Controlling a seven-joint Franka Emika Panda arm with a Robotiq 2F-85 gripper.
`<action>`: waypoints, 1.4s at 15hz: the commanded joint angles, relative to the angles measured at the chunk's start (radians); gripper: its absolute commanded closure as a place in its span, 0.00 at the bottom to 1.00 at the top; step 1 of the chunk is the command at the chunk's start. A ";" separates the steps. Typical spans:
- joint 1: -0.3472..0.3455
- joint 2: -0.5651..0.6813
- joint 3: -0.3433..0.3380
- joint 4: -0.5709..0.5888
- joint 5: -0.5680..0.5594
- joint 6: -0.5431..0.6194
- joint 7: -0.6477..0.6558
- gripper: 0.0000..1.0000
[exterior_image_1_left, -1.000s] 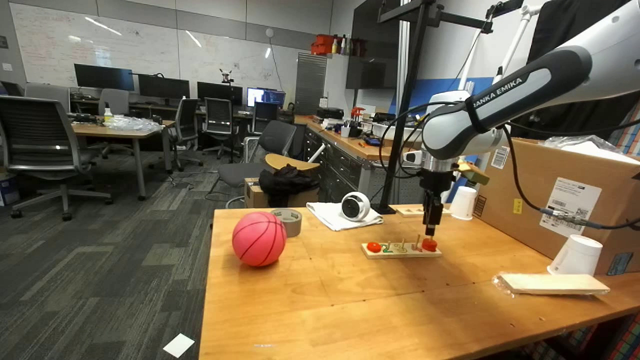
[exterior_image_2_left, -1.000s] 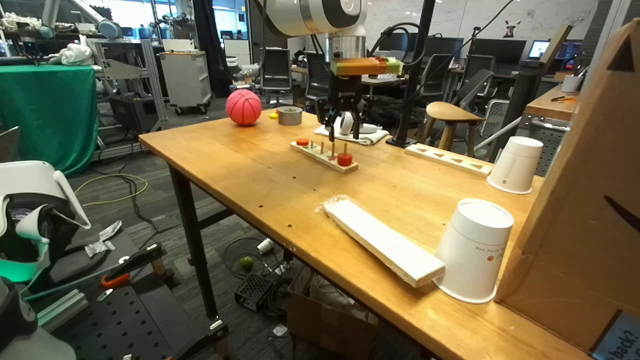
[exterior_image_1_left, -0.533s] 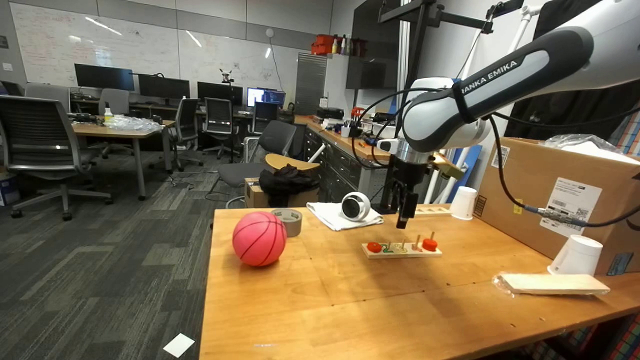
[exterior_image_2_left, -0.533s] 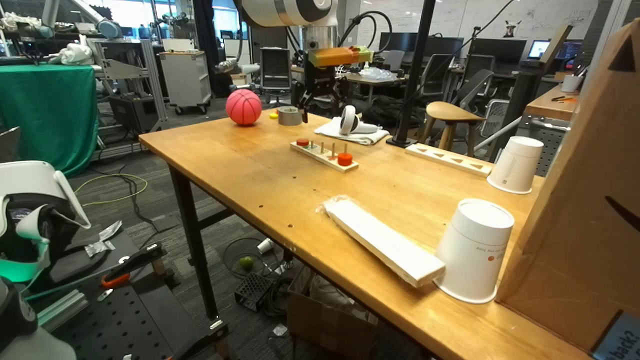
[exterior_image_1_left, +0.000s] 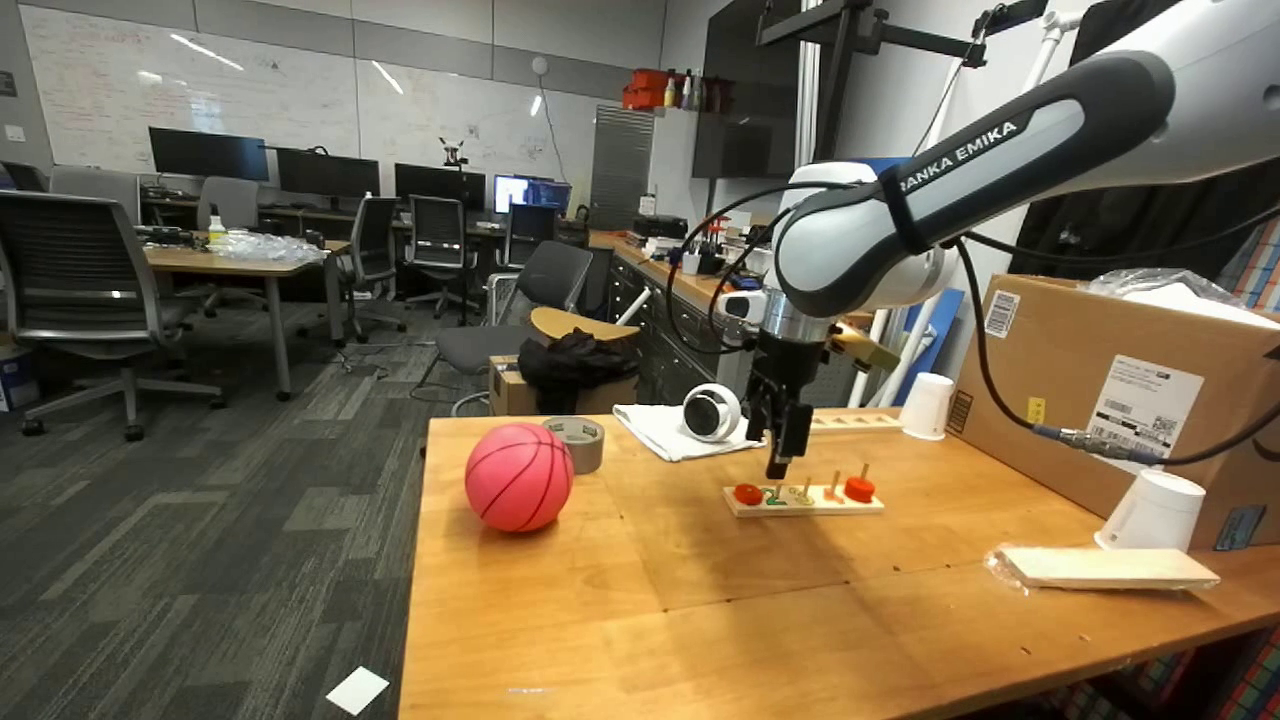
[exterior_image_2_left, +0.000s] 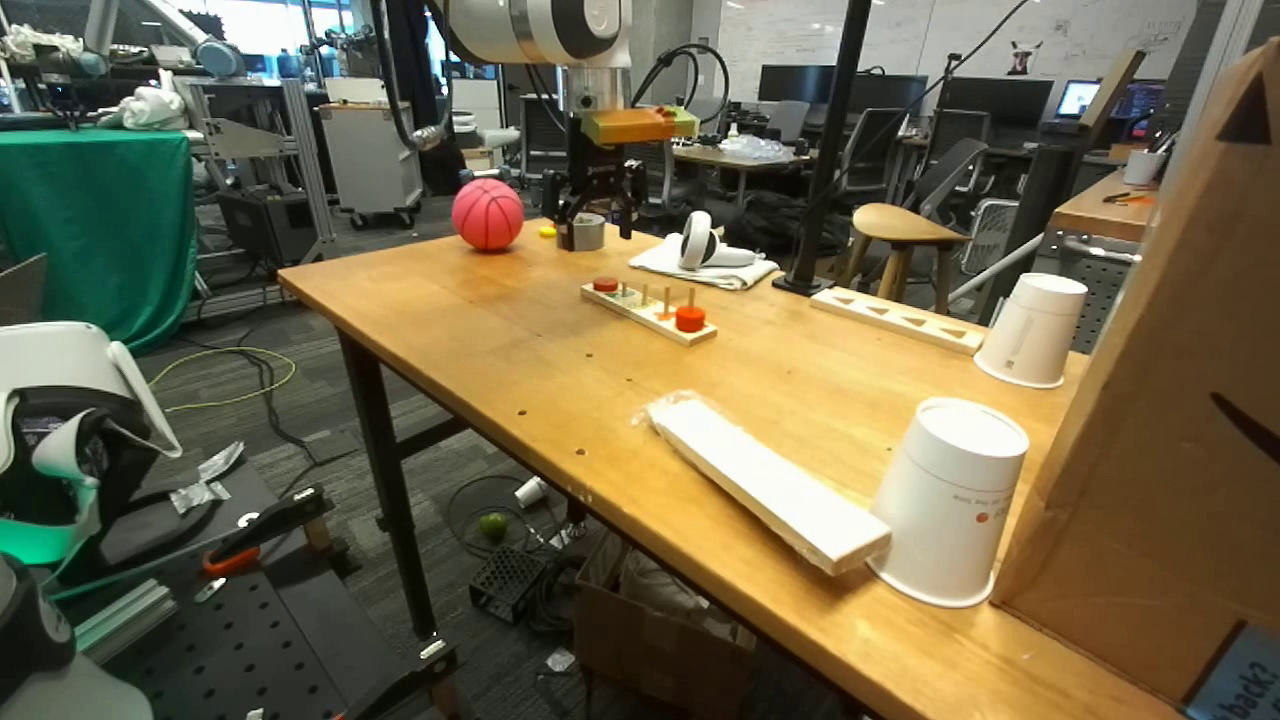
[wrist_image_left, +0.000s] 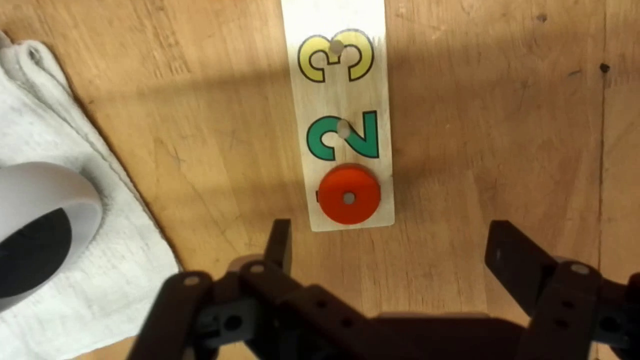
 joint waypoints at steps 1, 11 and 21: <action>0.008 0.022 0.000 0.015 0.027 0.015 -0.033 0.00; -0.017 0.128 0.008 0.097 0.054 0.022 -0.101 0.00; -0.016 0.152 0.004 0.113 0.068 0.021 -0.131 0.00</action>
